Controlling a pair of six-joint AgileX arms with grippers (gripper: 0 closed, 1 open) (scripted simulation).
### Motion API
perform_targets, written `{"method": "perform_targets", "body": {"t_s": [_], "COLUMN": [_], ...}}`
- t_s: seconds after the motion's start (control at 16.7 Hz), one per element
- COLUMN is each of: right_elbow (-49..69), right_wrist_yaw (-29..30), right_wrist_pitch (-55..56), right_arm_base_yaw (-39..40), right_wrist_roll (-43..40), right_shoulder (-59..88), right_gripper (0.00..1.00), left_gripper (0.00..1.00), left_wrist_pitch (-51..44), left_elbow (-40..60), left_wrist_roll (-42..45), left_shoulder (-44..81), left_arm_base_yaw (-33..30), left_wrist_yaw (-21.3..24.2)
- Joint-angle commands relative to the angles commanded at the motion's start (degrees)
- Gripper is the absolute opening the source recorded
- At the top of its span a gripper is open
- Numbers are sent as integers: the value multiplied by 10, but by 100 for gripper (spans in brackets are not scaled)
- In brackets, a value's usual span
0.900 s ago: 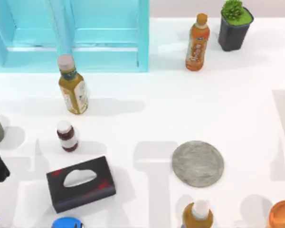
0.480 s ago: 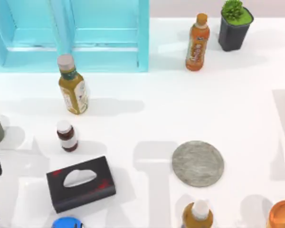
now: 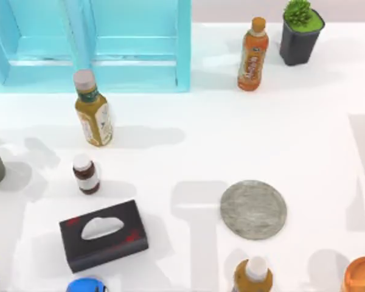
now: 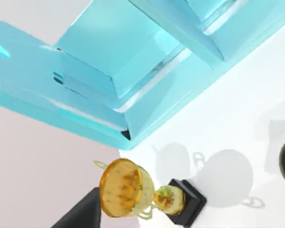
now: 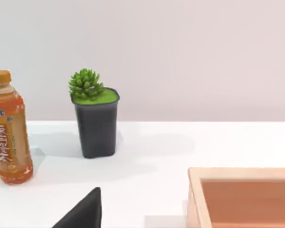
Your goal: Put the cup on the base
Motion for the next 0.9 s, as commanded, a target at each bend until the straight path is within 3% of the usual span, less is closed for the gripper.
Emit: {"method": "perform_targets", "body": {"t_s": [0.42,0.9], "right_elbow": [0,0], "right_wrist_yaw": [0,0], "right_wrist_pitch": [0,0], "right_arm_base_yaw": [0,0], "right_wrist_roll": [0,0], "right_shoulder": [0,0], "right_gripper": [100,100], "left_gripper": [100,100], "left_wrist_pitch": [-232,-366], "left_elbow": [264,391], "left_wrist_roll": [320,482], "left_shoulder": [345,602], "left_arm_base_yaw": [20,16], "left_wrist_yaw": [-6,23]}}
